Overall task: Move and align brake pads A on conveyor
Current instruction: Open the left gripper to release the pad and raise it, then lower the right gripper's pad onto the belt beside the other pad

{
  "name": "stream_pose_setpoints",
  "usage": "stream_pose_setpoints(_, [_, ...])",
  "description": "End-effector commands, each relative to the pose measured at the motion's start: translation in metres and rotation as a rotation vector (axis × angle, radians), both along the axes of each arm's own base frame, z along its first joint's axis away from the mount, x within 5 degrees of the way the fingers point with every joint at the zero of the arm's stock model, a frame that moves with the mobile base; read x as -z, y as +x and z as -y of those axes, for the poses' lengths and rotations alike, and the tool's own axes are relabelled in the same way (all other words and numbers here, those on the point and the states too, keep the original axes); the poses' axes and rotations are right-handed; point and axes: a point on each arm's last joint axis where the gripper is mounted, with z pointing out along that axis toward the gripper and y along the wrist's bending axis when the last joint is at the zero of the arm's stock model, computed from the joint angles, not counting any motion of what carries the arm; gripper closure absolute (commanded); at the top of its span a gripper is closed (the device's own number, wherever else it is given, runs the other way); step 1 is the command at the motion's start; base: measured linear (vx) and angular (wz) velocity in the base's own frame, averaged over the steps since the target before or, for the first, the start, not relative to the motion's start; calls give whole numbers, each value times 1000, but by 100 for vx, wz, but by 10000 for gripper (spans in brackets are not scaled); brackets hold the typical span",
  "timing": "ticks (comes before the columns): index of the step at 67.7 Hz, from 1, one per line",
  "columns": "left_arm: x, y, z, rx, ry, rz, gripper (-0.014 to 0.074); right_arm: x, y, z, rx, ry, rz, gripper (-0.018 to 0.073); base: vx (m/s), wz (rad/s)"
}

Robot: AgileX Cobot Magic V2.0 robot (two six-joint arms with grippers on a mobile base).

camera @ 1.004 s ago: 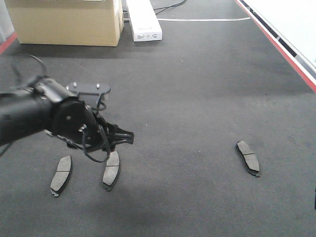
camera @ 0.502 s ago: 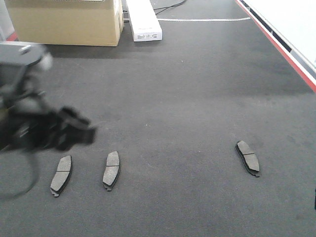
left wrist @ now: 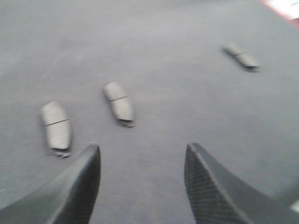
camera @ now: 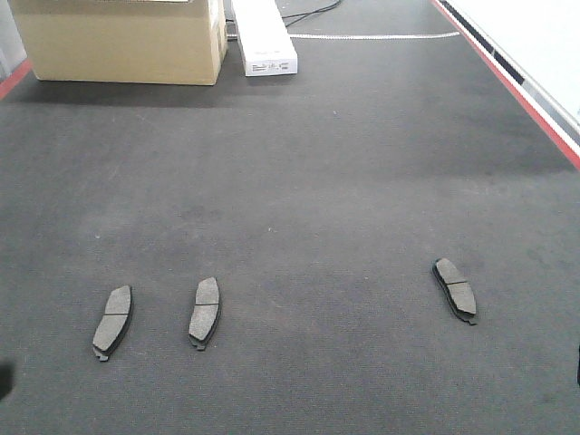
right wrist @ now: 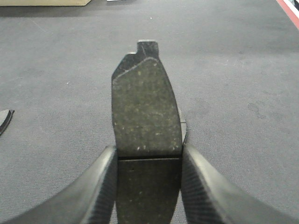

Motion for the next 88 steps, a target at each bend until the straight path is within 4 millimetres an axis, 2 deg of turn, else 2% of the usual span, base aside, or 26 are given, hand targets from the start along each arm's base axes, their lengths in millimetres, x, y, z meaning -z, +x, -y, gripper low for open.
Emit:
stream_pose_setpoints(1, [-7,-18,-7,79,-87,122,199,-18,3,0,2,9,122,564,0,0])
stream_pose_setpoints(11, [-3,-41,-26,89,-147,214,199,-18,3,0,2,9,122,564,0,0])
stream_pose_setpoints(22, [1,-52,-36,82,-154,234,199,-18,3,0,2,9,122,564,0,0])
stream_pose_setpoints(65, [3,-54,-37,81,-151,225,199,-23,6,-1,4,30,163,563,0,0])
stream_pose_setpoints(76, [3,-54,-37,81,-152,226,199,-44,28,-6,-2,61,121,558,0,0])
stream_pose_setpoints(82, [3,-54,-37,81,-152,226,199,-54,49,-12,-3,91,59,557,0,0])
stream_pose_setpoints(88, [3,-54,-37,81,-152,226,199,-56,79,-19,-5,110,-28,554,0,0])
